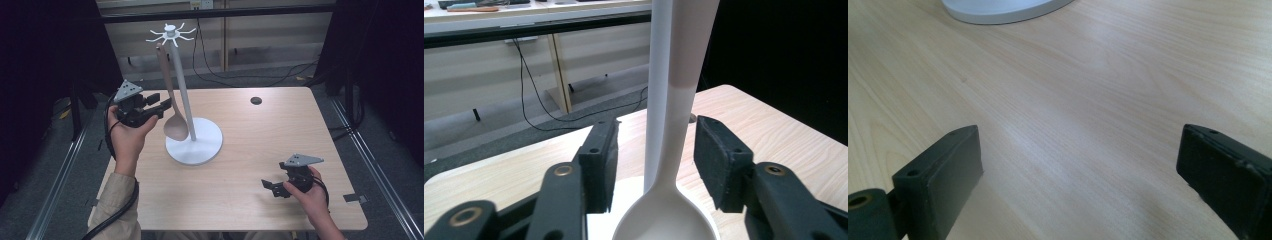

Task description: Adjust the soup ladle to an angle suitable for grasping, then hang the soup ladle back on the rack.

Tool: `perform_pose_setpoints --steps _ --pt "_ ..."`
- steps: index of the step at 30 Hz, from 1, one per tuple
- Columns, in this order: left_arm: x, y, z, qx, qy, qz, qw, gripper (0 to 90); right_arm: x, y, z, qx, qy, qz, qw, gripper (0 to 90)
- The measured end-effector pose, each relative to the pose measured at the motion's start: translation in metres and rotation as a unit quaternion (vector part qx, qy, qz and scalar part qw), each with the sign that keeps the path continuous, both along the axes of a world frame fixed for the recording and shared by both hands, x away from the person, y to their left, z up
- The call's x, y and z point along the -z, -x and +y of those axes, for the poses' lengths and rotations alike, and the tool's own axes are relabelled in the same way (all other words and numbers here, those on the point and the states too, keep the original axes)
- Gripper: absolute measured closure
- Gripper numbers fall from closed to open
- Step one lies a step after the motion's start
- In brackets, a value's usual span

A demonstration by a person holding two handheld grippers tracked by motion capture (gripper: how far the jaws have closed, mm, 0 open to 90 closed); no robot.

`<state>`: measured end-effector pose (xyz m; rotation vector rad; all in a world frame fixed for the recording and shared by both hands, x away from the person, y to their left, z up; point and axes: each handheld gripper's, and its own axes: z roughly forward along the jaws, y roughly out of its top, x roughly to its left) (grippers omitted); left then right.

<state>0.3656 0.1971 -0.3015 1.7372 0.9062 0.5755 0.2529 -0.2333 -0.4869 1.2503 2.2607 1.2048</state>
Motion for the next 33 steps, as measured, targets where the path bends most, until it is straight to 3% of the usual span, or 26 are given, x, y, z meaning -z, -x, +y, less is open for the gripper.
perform_pose_setpoints --steps 20,33 --pt "0.017 0.011 -0.002 0.007 -0.011 0.011 0.9999 25.5 -0.002 0.001 0.003 -0.004 -0.002 -0.001 1.0000 3.9" --pt "0.028 0.014 -0.010 0.020 -0.014 0.023 0.9994 19.5 -0.005 0.000 0.003 -0.001 -0.004 -0.007 1.0000 3.9"
